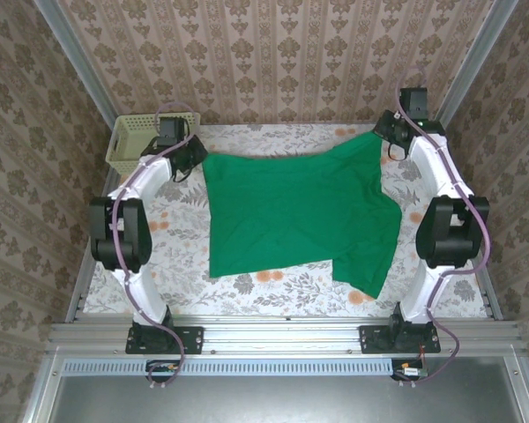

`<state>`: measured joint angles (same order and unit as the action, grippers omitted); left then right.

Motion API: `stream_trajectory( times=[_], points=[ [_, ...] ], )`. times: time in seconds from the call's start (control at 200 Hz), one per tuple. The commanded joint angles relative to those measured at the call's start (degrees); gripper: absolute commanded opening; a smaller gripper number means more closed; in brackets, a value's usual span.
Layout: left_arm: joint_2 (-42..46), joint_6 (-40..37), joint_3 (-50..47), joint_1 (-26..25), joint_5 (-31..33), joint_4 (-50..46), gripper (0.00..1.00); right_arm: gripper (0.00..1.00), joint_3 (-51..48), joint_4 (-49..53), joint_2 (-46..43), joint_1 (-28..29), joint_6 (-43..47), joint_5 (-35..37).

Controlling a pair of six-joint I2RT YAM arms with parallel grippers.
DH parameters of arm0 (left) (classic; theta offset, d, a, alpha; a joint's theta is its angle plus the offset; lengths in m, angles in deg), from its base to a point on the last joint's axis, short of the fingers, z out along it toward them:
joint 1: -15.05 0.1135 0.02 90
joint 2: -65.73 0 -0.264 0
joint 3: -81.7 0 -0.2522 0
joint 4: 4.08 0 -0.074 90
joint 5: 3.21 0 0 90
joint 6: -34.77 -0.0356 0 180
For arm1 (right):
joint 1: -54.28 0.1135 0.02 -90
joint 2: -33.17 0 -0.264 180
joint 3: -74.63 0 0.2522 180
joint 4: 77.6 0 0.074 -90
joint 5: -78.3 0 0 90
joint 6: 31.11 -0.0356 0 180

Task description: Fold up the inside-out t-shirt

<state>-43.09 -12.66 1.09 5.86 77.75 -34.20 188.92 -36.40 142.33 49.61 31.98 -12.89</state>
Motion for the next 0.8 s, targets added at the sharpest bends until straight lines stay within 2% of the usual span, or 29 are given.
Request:
stream_trajectory(
  times=[0.0,0.31,0.59,0.795],
  points=[
    [-3.9,-2.6,3.5,0.6,-2.0,0.5,0.0,0.0,4.4,1.3,3.7,-0.3,1.3,-1.9],
    [-6.7,-2.7,4.7,2.4,-6.3,3.9,0.0,0.0,4.0,-0.7,5.8,-0.1,2.1,-2.0],
    [-0.1,-6.6,-2.4,2.5,-9.2,3.7,0.0,0.0,-8.3,-1.8,-3.6,-0.5,2.4,1.8],
    [5.0,-10.9,-10.5,2.6,-9.8,3.4,0.0,0.0,-18.8,-3.6,-9.2,-0.6,1.4,1.2]
  ],
)
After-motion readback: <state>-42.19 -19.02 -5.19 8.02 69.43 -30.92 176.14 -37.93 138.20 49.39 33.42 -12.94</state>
